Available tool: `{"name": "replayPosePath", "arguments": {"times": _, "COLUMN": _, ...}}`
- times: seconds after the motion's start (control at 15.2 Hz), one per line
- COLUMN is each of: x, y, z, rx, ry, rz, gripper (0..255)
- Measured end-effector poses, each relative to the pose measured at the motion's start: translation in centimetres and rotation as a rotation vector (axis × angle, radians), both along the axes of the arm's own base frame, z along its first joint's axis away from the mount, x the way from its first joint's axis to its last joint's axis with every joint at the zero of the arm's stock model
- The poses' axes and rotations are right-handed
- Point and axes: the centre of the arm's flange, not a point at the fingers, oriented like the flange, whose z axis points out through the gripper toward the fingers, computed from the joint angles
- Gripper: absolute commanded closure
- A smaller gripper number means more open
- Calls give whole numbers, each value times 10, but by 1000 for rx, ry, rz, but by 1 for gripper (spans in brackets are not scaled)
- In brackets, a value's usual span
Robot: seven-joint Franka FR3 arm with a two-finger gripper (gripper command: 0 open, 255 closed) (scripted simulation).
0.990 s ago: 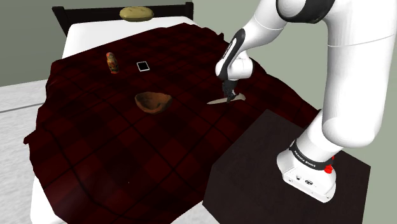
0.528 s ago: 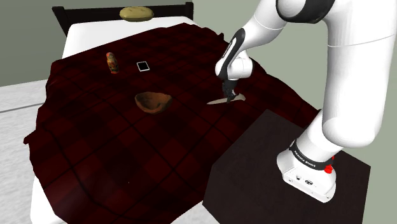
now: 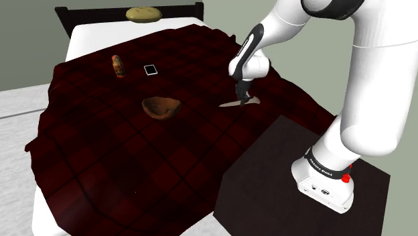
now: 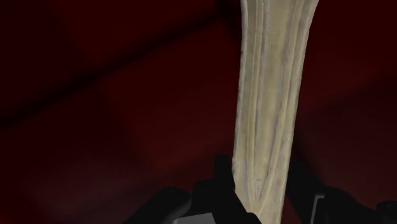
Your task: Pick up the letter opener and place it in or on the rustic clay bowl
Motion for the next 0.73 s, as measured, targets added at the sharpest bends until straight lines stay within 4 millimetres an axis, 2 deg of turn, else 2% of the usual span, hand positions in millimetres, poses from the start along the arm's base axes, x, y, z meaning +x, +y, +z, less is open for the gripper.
{"name": "replayPosePath", "arguments": {"times": 0.73, "x": -1, "y": -1, "z": 59, "rx": 0, "ry": 0, "rz": 0, "gripper": 255}}
